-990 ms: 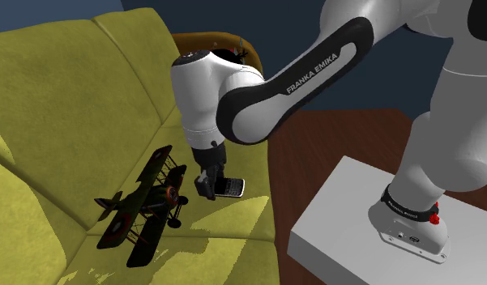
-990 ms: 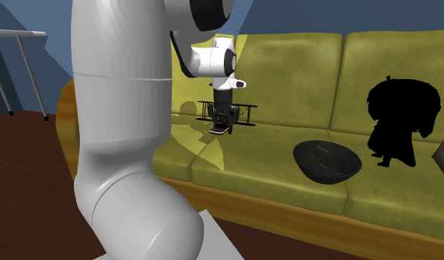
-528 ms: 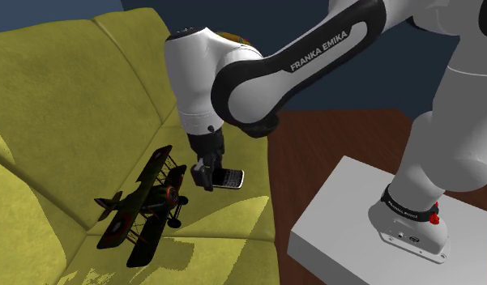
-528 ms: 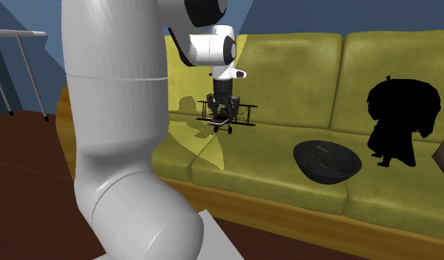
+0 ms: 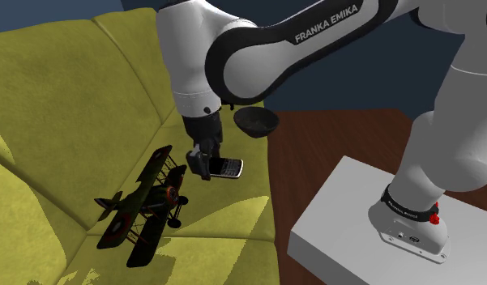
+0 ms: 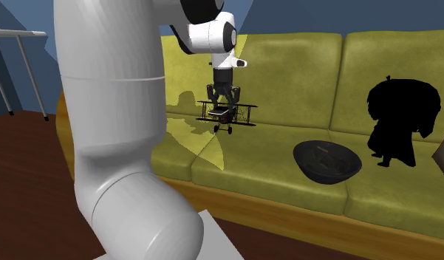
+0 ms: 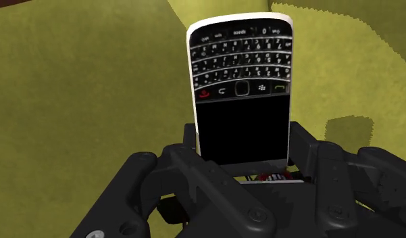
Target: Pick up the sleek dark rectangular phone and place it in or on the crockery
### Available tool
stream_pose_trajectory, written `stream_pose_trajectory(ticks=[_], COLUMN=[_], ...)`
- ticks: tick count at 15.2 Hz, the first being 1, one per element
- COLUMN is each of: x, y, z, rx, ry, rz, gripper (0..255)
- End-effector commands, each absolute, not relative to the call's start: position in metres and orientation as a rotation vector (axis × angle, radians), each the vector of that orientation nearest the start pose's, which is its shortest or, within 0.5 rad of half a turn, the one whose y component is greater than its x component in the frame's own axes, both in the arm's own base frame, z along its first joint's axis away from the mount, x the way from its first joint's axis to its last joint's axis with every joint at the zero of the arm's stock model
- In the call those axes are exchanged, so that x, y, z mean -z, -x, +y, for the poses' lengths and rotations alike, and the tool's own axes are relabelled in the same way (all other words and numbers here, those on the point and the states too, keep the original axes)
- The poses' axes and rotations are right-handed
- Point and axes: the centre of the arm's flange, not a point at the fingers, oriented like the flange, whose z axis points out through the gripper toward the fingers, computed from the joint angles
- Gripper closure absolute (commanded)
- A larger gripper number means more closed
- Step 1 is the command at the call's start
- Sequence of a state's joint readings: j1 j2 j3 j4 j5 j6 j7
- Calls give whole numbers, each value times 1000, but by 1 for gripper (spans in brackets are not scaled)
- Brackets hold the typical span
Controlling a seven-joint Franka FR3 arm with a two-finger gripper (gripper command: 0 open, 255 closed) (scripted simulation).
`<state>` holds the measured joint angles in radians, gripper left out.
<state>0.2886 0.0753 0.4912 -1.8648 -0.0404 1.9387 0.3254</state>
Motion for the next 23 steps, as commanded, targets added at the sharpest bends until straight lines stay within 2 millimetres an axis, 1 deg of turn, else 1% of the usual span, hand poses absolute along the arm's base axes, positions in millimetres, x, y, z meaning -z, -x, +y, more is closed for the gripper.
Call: stream_pose_trajectory(ticks=[1,23], x=[-482,-484], y=[-424,-553], z=[390,130], rx=[11,11], ry=[3054,3054], rz=[-727,-727], gripper=[255,255])
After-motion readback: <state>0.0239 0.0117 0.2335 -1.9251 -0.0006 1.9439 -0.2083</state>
